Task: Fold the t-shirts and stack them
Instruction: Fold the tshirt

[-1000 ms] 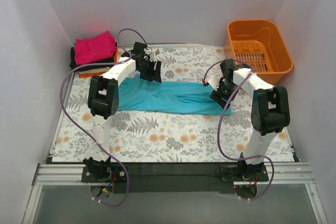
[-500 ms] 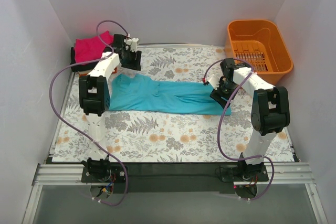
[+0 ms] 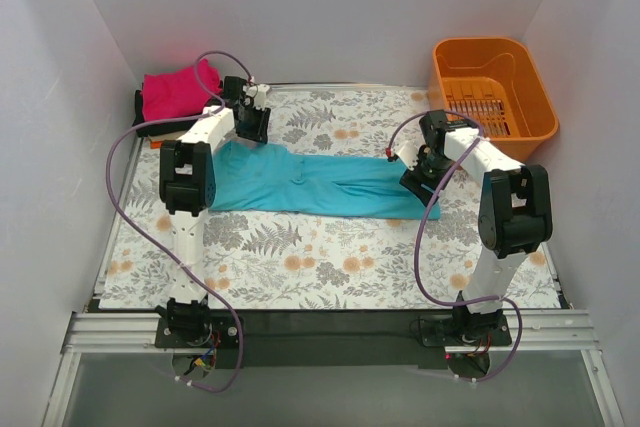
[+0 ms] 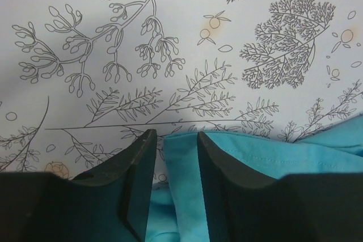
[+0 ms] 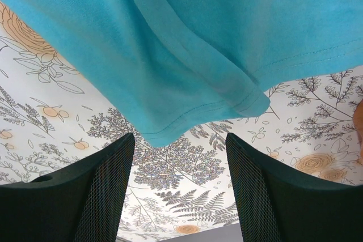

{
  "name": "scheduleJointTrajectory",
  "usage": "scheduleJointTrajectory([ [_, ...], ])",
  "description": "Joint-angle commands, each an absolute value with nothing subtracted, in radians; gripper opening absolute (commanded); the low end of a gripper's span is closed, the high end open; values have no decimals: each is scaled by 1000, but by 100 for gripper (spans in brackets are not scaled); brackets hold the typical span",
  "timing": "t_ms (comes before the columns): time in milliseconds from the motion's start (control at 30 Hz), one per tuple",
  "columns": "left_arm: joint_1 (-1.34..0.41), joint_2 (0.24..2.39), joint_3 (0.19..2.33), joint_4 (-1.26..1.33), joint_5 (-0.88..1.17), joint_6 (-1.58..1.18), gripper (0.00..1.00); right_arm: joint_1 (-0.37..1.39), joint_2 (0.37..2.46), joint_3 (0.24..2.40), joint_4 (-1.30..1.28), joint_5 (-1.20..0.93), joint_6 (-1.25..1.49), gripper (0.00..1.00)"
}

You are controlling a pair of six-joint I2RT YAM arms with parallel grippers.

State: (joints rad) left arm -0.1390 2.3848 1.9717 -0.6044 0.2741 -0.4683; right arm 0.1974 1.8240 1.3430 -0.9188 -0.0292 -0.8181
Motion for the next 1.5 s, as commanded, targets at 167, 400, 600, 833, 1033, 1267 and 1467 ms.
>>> scheduleJointTrajectory([
  [167,-133,2332,1945,-612,340,-469,4,195,1832,1387,-943,-29,-819,61],
  [400,-130,2224,1959,-630,400,-477,0,195,1830,1384,-943,-28,-822,61],
  [600,-130,2011,1801,-633,489,-379,0,195,1816,1376,-943,-21,-828,61],
  [833,-130,1786,1471,-670,555,-155,0,195,1813,1367,-940,-21,-834,61],
  [1033,-130,1830,1348,-672,502,-149,4,195,1833,1377,-940,-29,-831,61],
  [1267,-117,1766,1353,-670,569,-244,30,195,1861,1446,-940,-51,-818,59],
  [1467,-117,1700,1325,-565,545,-429,31,195,1951,1503,-936,-77,-799,54],
])
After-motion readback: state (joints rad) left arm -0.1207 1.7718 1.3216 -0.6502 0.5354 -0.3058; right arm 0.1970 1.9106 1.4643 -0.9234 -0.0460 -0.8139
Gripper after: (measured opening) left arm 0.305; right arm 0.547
